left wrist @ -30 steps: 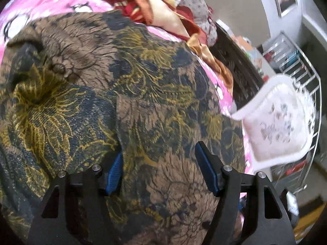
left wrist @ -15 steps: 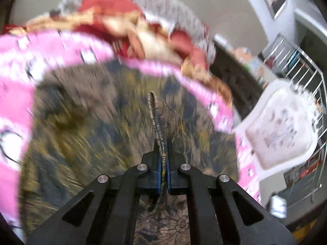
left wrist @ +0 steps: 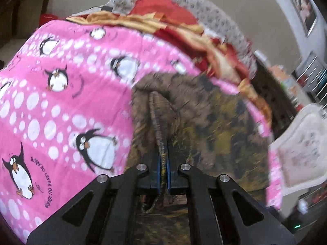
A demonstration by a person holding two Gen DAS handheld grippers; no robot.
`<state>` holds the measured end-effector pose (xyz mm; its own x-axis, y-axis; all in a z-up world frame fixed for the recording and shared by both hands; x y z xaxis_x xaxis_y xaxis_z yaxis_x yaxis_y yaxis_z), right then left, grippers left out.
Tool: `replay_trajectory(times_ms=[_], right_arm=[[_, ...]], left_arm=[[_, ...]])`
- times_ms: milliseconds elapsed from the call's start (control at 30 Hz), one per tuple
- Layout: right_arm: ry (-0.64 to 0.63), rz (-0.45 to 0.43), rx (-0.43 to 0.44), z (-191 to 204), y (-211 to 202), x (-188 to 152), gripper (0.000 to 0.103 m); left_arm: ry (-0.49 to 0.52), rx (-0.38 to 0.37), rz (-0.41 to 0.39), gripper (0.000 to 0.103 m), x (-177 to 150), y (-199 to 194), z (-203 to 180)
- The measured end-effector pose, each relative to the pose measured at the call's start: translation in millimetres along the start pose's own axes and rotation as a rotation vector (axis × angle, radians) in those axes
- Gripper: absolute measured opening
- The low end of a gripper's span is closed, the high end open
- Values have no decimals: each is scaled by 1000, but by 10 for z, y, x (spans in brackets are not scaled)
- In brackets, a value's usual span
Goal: Fold small clothes
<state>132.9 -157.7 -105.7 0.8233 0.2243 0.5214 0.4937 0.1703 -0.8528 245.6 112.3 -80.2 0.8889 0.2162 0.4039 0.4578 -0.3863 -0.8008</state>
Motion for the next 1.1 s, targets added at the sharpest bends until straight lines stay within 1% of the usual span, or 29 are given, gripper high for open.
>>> replay_trajectory(times_ms=[67, 100, 167, 200, 233, 300, 333, 367, 400, 433, 467, 500, 533, 567, 600, 633, 667, 733, 767, 800, 833, 867, 900, 1000, 1100], right_arm=[[2, 2, 0, 0, -1, -2, 73], [4, 3, -1, -3, -6, -2, 73], [21, -6, 0, -28, -63, -5, 72], [44, -24, 9, -70, -147, 3, 72], [59, -42, 25, -102, -218, 15, 72], [129, -148, 76, -303, -527, 102, 72], [153, -184, 72, -399, -628, 145, 72], [176, -217, 56, -515, -719, 197, 69], [198, -248, 47, -643, -797, 264, 64], [212, -266, 59, -752, -834, 341, 50], [216, -262, 62, -827, -830, 411, 41], [208, -250, 46, -884, -804, 479, 39], [184, -234, 35, -903, -758, 547, 32], [158, -211, 30, -899, -694, 604, 31], [136, -180, 64, -865, -619, 664, 31], [112, -146, 116, -815, -511, 714, 31], [93, -118, 119, -805, -412, 739, 30], [34, -45, 49, -872, -147, 742, 30], [32, 13, 20, -965, 21, 686, 28], [68, 81, -24, -1135, 200, 581, 28], [112, 58, 26, -1289, 225, 504, 24], [140, 64, 42, -1374, 219, 460, 20], [170, 69, 67, -1435, 209, 415, 19], [159, 94, 53, -1467, 187, 356, 16], [163, 130, 56, -1456, 107, 388, 17]], left_arm=[[-21, 17, 54, 3, -55, 106, 61], [-27, 22, 59, 3, -65, 105, 82], [-23, 28, 24, 3, -57, -28, 99], [-18, 37, 2, 3, -36, -105, 97], [-10, 48, -33, 5, 6, -214, 87], [1, 73, -107, 16, 76, -381, 52], [12, 73, -140, 21, 108, -443, -6], [24, 64, -157, 33, 128, -469, -61], [45, 60, -183, 39, 136, -492, -150], [57, 62, -199, 39, 151, -494, -203], [66, 68, -212, 39, 158, -494, -245], [68, 74, -221, 39, 155, -478, -266], [71, 79, -227, 39, 148, -430, -287], [78, 84, -227, 39, 137, -377, -286], [85, 95, -215, 39, 120, -291, -288], [85, 113, -188, 39, 111, -194, -271], [74, 128, -166, 39, 110, -110, -251], [43, 119, -158, 39, 101, -34, -221], [26, 111, -142, 39, 93, 23, -213], [17, 106, -122, 39, 86, 69, -209], [8, 101, -95, 39, 78, 135, -206], [6, 101, -83, 39, 71, 177, -211], [9, 99, -75, 39, 72, 238, -224], [19, 118, -47, 39, 56, 390, -247], [67, 156, -77, 40, 30, 440, -270]])
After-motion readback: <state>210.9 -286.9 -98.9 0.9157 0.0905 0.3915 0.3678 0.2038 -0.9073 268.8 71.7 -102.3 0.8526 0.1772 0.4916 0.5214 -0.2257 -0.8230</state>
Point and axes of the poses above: each gripper's, at about its wrist camera, not at the fingertips, and y roughly the way its jaws point, z to its left, x to its top, the point moved 8 cm from there along y, roughly the way its jaws point, and after that the axes turned 11 degrees about z, right-handed, at the moved point
